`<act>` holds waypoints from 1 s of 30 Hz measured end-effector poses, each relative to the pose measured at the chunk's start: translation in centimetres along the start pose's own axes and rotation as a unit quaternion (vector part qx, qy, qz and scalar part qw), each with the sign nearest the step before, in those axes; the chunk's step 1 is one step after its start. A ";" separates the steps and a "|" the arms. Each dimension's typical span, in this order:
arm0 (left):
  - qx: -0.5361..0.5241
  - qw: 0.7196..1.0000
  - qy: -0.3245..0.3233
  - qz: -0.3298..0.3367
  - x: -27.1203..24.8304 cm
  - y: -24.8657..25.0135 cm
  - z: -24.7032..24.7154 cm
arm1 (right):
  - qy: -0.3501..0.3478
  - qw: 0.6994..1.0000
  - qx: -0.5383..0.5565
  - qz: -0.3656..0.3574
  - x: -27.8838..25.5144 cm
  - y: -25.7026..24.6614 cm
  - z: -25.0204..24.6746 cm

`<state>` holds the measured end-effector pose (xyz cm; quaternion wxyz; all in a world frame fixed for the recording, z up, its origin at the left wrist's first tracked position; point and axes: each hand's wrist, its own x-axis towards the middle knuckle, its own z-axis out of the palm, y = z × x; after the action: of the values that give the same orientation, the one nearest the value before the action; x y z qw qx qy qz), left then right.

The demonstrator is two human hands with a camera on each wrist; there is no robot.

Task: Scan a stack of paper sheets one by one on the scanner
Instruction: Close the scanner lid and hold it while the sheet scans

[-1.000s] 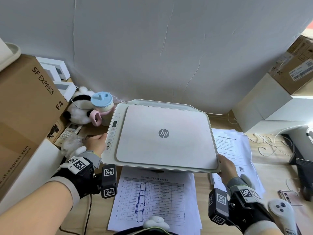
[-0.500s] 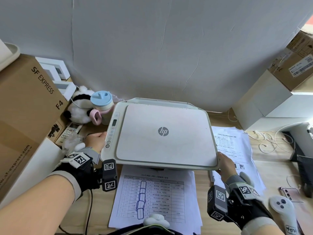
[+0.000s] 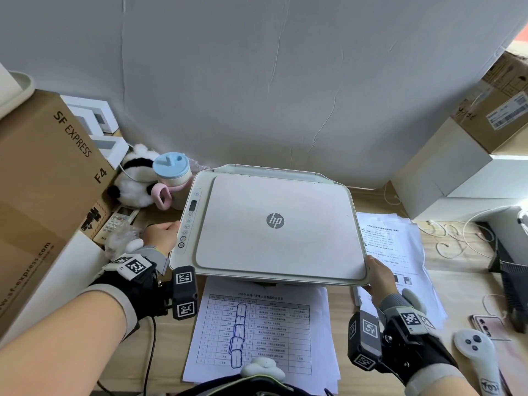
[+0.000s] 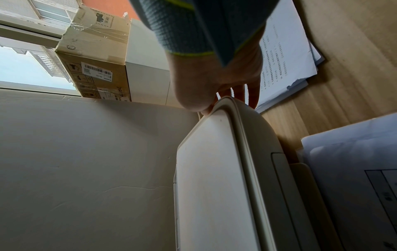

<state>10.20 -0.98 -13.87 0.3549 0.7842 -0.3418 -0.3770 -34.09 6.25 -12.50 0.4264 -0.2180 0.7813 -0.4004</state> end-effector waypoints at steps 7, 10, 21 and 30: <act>0.001 1.000 0.002 -0.003 -0.2 0.0 0.0 | 0.004 1.000 0.018 0.006 -0.2 -0.2 0.0; 0.003 1.000 0.001 -0.002 -0.4 0.2 0.0 | 0.000 1.000 0.010 0.002 -0.3 -0.1 0.0; 0.007 1.000 -0.008 -0.002 -0.9 0.4 -0.2 | 0.006 1.000 0.022 0.010 -0.2 0.0 0.1; 0.013 1.000 -0.006 -0.004 -1.2 0.7 -0.4 | 0.010 1.000 0.020 0.015 -0.2 -0.1 0.2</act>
<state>9.77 -0.24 -12.64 0.3414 0.7877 -0.3460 -0.3784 -33.82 6.31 -12.40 0.4289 -0.1934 0.7803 -0.4120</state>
